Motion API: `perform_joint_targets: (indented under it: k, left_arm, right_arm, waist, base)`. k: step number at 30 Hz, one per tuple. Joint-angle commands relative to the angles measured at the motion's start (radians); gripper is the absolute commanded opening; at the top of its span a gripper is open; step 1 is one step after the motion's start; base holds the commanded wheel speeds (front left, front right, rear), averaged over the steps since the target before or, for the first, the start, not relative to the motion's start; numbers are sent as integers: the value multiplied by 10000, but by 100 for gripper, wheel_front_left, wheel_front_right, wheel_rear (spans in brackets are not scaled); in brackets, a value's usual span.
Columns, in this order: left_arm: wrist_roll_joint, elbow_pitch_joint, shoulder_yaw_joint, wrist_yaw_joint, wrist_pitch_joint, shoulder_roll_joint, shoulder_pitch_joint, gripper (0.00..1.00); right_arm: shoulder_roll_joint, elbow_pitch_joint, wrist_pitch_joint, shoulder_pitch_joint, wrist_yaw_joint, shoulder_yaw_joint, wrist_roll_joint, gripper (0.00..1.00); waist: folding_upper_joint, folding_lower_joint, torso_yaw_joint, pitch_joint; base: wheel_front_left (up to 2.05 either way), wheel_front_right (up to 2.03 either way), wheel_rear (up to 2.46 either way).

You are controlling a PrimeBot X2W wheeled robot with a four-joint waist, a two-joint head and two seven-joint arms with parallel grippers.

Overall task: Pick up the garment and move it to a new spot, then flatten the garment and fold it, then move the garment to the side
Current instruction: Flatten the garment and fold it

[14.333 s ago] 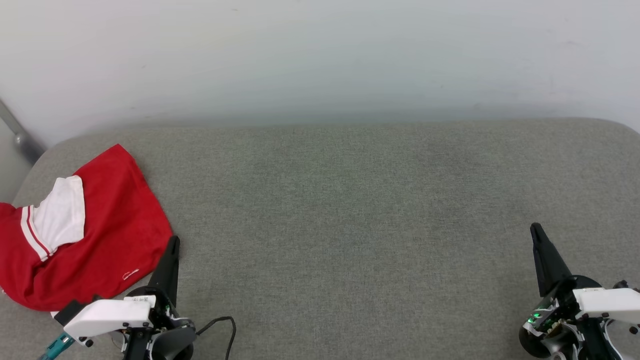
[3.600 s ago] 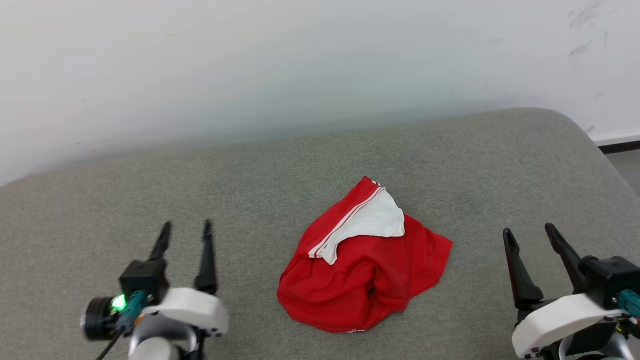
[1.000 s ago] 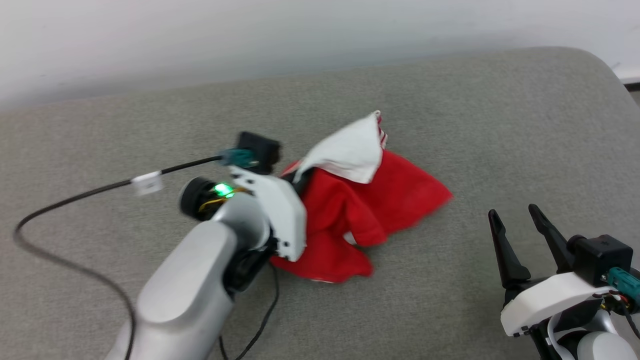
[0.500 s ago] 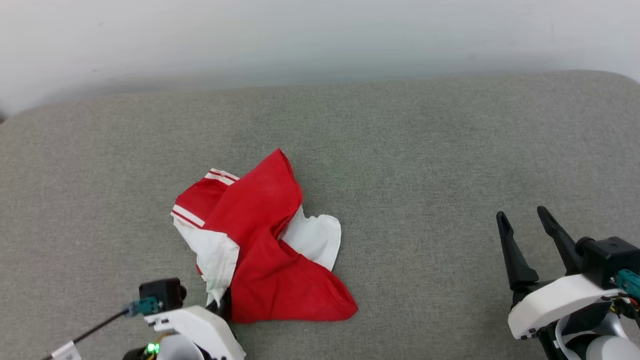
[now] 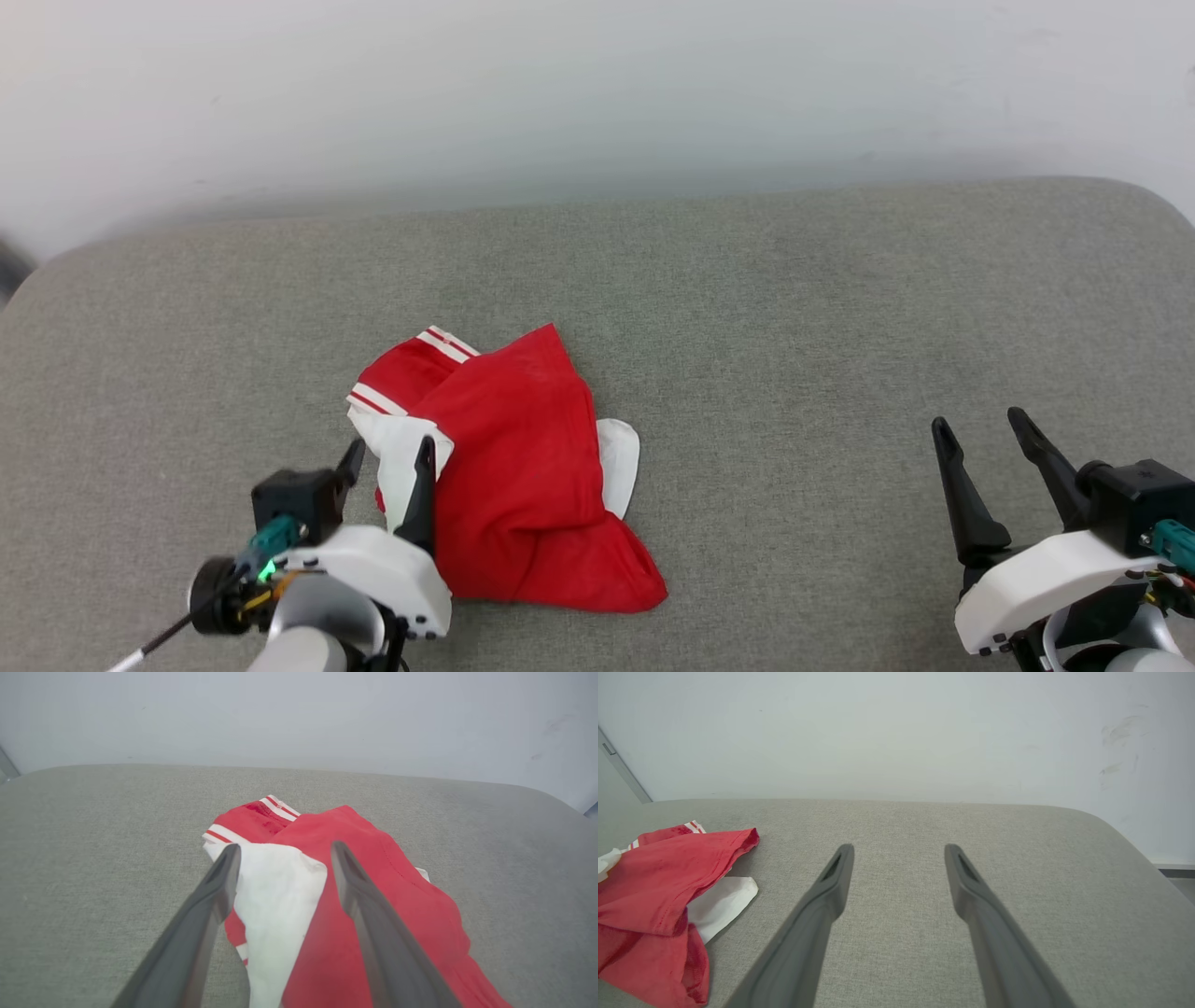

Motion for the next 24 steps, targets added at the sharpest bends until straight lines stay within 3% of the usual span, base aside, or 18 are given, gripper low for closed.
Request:
perform_joint_targets:
  k: [1,9,13,14,15,16,24]
  left_arm:
    - [124,-50,-80,-11,107,115,-220,100]
    - [224,404,-1125,-993,3180,1090,-1427,100]
    - [47,654,-1249,-1187,4333,1411,-1866,100]
    - [-22,729,-1259,-1218,4528,1454,-1909,65]
    - [-73,717,-1221,-1243,4589,1440,-1952,37]
    - [-103,690,-1169,-1239,4602,1455,-2021,0]
    - [-514,362,-255,-514,4336,1876,-1483,0]
  right_arm:
    - [-4,-66,24,119,-3,2,-72,100]
    - [64,-64,34,52,-3,118,-3,100]
    - [115,45,-67,-2,-3,103,76,100]
    - [130,79,-99,-12,-3,96,95,100]
    - [142,110,-116,-20,-3,97,102,100]
    - [154,132,-141,-26,-3,89,106,100]
    - [165,211,-242,-48,-3,-101,107,100]
  waist:
    - [-1,1,-21,-28]
    - [-1,1,-240,79]
    - [-1,1,-391,197]
    - [-1,1,-424,227]
    - [-1,1,-453,251]
    - [-1,1,-470,270]
    - [-1,1,-361,405]
  base:
    - [0,0,0]
    - [0,0,0]
    - [0,0,0]
    - [0,0,0]
    - [0,0,0]
    - [0,0,0]
    - [0,0,0]
